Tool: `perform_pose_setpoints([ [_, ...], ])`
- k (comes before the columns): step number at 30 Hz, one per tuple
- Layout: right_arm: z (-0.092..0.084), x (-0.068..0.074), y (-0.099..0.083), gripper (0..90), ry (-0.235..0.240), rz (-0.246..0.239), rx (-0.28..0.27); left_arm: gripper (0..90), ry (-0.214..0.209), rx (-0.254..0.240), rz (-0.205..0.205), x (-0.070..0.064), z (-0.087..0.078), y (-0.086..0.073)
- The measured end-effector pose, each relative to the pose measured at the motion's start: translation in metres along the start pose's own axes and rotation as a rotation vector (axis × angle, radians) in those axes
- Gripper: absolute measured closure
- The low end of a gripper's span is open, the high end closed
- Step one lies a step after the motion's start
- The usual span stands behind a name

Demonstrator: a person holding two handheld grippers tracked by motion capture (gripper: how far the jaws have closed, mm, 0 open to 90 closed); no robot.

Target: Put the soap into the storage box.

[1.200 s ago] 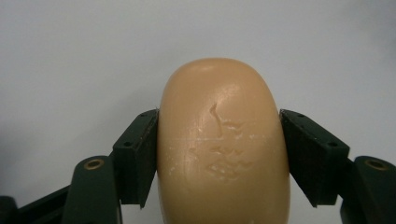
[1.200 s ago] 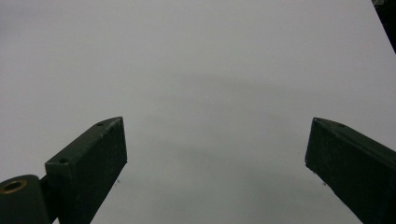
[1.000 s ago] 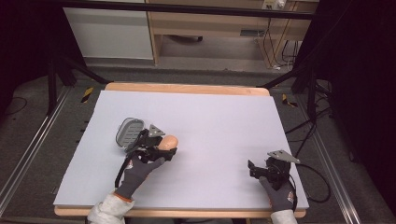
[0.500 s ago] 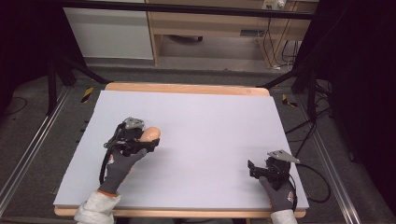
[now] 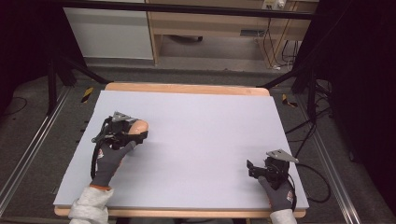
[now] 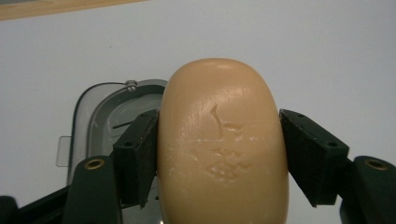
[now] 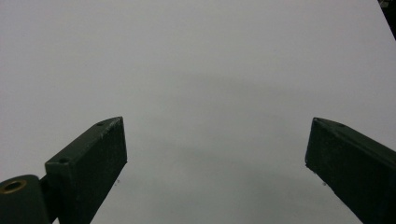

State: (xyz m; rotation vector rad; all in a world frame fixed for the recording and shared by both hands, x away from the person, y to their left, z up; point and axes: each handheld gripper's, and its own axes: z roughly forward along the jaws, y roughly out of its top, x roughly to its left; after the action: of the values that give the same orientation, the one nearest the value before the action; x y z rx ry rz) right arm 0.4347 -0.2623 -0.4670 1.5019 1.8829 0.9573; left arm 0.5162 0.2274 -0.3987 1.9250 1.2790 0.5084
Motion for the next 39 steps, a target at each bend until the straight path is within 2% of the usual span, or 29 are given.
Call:
perform_pose_setpoints([
  [6,0.001,0.001,0.0,5.7,-0.002,-0.004,0.004,31.4,0.017,0.001,-0.03,0.013,0.003,0.001],
  [11,0.002,0.001,0.0,5.7,0.001,-0.004,0.005,31.4,0.028,0.023,-0.023,0.02,0.009,0.0],
  [21,0.003,0.002,0.0,5.7,-0.003,-0.003,0.009,31.4,0.048,0.044,-0.04,0.029,0.018,-0.005],
  [39,0.003,0.002,0.0,5.7,-0.005,-0.006,0.011,31.5,0.083,0.072,-0.042,0.034,0.028,-0.011],
])
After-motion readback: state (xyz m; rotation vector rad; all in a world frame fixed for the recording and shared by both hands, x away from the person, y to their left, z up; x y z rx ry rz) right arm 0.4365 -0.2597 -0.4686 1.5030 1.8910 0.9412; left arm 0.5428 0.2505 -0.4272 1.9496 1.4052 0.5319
